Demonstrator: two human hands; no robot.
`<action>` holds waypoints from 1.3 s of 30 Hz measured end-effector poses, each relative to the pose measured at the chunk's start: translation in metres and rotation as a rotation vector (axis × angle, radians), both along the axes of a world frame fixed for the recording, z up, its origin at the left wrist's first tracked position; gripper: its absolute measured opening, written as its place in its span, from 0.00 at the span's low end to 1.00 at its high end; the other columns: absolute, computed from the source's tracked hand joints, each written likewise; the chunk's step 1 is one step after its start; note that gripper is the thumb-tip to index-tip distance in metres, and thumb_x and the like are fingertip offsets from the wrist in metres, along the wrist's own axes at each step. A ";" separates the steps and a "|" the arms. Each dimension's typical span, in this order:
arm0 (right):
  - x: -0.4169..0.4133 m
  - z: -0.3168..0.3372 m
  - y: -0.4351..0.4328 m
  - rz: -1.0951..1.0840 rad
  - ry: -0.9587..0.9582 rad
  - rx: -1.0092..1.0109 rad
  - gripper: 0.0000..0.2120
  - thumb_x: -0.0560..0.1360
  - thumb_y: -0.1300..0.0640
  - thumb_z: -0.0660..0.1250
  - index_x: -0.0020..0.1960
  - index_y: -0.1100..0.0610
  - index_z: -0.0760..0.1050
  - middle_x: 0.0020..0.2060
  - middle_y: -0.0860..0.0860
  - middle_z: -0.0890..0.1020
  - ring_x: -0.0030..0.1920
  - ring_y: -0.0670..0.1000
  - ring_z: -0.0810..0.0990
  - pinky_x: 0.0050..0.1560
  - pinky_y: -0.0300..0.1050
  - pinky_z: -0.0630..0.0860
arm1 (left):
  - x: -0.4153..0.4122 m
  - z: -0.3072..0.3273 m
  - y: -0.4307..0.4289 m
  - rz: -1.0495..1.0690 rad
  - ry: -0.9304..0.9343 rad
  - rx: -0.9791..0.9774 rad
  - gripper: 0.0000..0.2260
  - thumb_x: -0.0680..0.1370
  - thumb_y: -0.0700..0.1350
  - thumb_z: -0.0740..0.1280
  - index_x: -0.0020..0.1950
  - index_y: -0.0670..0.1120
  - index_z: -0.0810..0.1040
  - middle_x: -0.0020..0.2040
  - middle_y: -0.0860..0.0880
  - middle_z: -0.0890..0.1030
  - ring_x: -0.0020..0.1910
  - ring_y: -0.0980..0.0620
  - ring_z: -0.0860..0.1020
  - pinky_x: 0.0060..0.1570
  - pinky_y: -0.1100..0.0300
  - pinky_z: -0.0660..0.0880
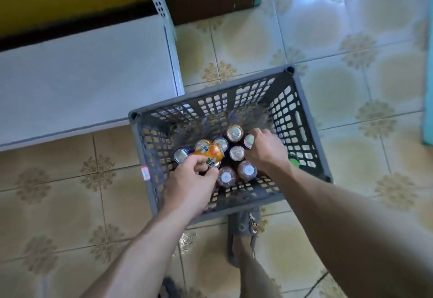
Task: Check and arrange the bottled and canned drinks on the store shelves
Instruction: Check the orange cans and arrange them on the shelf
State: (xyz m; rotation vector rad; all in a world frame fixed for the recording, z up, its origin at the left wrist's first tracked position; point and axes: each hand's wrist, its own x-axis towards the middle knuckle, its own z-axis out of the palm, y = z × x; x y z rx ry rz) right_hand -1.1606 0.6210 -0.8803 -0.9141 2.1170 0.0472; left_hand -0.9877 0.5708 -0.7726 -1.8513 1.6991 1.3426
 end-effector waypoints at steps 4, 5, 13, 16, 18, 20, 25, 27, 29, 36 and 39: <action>0.035 0.101 0.006 0.032 0.015 -0.052 0.22 0.78 0.57 0.64 0.71 0.58 0.67 0.65 0.58 0.75 0.64 0.59 0.75 0.66 0.57 0.73 | 0.029 0.095 0.005 -0.058 0.092 -0.084 0.12 0.78 0.55 0.68 0.61 0.60 0.75 0.53 0.62 0.80 0.51 0.55 0.79 0.56 0.57 0.75; 0.047 0.128 0.005 0.041 0.022 -0.065 0.23 0.78 0.56 0.65 0.72 0.57 0.67 0.64 0.57 0.75 0.63 0.59 0.75 0.64 0.57 0.74 | 0.043 0.120 0.004 -0.074 0.110 -0.120 0.11 0.78 0.55 0.67 0.60 0.60 0.75 0.53 0.63 0.80 0.49 0.57 0.79 0.54 0.59 0.75; 0.222 0.350 -0.014 0.134 0.099 -0.259 0.22 0.78 0.55 0.65 0.71 0.55 0.70 0.61 0.55 0.79 0.54 0.55 0.79 0.56 0.49 0.77 | 0.256 0.325 0.012 -0.120 0.227 -0.387 0.17 0.81 0.56 0.64 0.69 0.56 0.71 0.60 0.59 0.76 0.50 0.61 0.77 0.44 0.63 0.75; 0.322 0.419 -0.029 0.291 0.110 -0.313 0.25 0.79 0.56 0.65 0.75 0.54 0.66 0.63 0.54 0.77 0.57 0.57 0.79 0.53 0.48 0.76 | 0.360 0.383 0.017 -0.028 0.206 -0.466 0.19 0.81 0.56 0.64 0.71 0.55 0.71 0.59 0.60 0.76 0.51 0.59 0.76 0.47 0.60 0.73; 0.388 0.454 -0.044 0.414 0.115 -0.361 0.27 0.80 0.58 0.64 0.77 0.51 0.63 0.69 0.52 0.74 0.63 0.56 0.77 0.58 0.50 0.75 | 0.422 0.413 0.014 0.054 0.205 -0.511 0.19 0.81 0.56 0.64 0.71 0.56 0.70 0.61 0.60 0.75 0.53 0.57 0.76 0.51 0.58 0.74; 0.448 0.487 -0.060 0.501 0.061 -0.432 0.27 0.81 0.55 0.66 0.77 0.51 0.63 0.71 0.52 0.71 0.67 0.55 0.74 0.64 0.51 0.73 | 0.471 0.440 0.010 0.138 0.216 -0.558 0.20 0.81 0.56 0.64 0.71 0.55 0.69 0.63 0.58 0.75 0.55 0.56 0.76 0.55 0.56 0.75; 0.548 0.550 -0.111 0.639 0.030 -0.524 0.29 0.80 0.49 0.65 0.78 0.49 0.61 0.74 0.50 0.68 0.71 0.55 0.71 0.68 0.50 0.70 | 0.547 0.475 -0.014 0.263 0.227 -0.641 0.21 0.81 0.57 0.64 0.72 0.55 0.68 0.65 0.56 0.75 0.57 0.56 0.76 0.55 0.58 0.75; 0.567 0.564 -0.139 0.647 0.043 -0.533 0.29 0.80 0.47 0.65 0.78 0.49 0.61 0.75 0.49 0.68 0.70 0.55 0.72 0.66 0.49 0.70 | 0.566 0.477 -0.034 0.282 0.224 -0.649 0.21 0.80 0.57 0.64 0.72 0.56 0.68 0.65 0.57 0.75 0.57 0.56 0.76 0.56 0.58 0.75; 0.579 0.568 -0.171 0.625 0.035 -0.536 0.29 0.79 0.47 0.65 0.78 0.49 0.62 0.74 0.49 0.69 0.69 0.54 0.73 0.65 0.49 0.72 | 0.584 0.476 -0.060 0.293 0.217 -0.646 0.21 0.80 0.58 0.64 0.72 0.56 0.68 0.64 0.58 0.75 0.56 0.56 0.76 0.55 0.58 0.76; 0.625 0.537 -0.331 0.486 -0.070 -0.554 0.28 0.78 0.47 0.68 0.75 0.50 0.66 0.71 0.51 0.72 0.68 0.56 0.75 0.66 0.51 0.72 | 0.638 0.456 -0.202 0.287 0.142 -0.654 0.22 0.80 0.59 0.63 0.73 0.54 0.68 0.62 0.57 0.75 0.55 0.55 0.76 0.53 0.58 0.76; 0.642 0.528 -0.401 0.394 -0.123 -0.534 0.29 0.78 0.49 0.68 0.76 0.50 0.65 0.72 0.52 0.72 0.68 0.57 0.74 0.65 0.50 0.72 | 0.655 0.453 -0.265 0.273 0.105 -0.591 0.22 0.81 0.59 0.62 0.74 0.54 0.67 0.63 0.57 0.75 0.57 0.55 0.76 0.51 0.62 0.71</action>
